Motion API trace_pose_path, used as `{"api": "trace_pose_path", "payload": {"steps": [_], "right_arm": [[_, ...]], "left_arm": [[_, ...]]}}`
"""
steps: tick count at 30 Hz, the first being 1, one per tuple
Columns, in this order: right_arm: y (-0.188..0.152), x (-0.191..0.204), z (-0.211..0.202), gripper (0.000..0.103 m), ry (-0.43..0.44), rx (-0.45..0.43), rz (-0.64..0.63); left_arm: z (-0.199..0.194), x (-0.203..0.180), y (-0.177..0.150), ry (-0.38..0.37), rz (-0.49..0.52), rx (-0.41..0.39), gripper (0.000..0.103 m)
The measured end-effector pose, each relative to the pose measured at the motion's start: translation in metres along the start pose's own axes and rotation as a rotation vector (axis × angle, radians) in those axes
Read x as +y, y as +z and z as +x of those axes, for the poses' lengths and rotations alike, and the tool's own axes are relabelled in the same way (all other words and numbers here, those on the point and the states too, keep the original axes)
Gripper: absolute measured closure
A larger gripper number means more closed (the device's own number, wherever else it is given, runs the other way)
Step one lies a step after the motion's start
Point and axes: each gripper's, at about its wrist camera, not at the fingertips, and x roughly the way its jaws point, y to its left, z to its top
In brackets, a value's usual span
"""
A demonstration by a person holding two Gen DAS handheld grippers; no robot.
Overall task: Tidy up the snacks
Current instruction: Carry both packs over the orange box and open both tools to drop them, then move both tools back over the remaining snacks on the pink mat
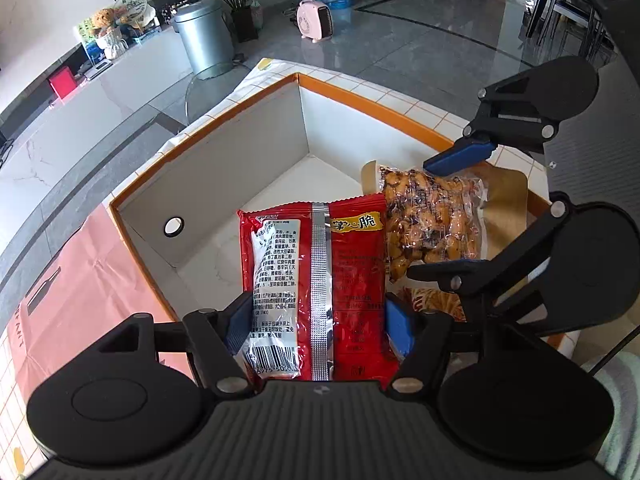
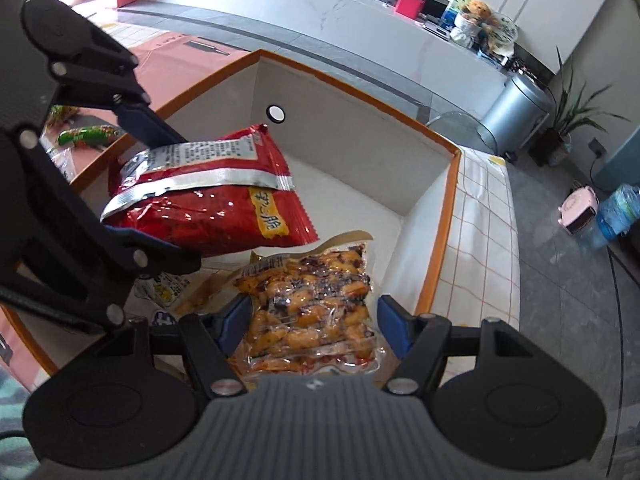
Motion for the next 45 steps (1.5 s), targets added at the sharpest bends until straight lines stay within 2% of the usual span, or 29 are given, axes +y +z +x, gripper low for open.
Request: {"api": "trace_pose_path", "payload": {"steps": [6,16,29,32,45], "right_arm": [[0.007,0.003,0.012,0.037,0.027,0.007,-0.093],[0.014,-0.001,0.033,0.036,0.036,0.041,-0.103],[0.015,0.005,0.030,0.034,0.026,0.090,-0.123],[0.015,0.005,0.026,0.026,-0.008,0.092,-0.132],[0.008,0.000,-0.014,0.026,-0.069,0.072,0.032]], "left_arm": [[0.012,0.001,0.002,0.037,0.056,0.019,0.025],[0.028,0.003,0.004,0.037,0.059,0.052,0.025],[0.025,0.001,0.005,0.040,0.053,0.057,0.020],[0.021,0.003,0.004,0.033,0.037,0.046,0.020],[-0.037,-0.002,-0.005,0.017,-0.058,-0.093,0.013]]}}
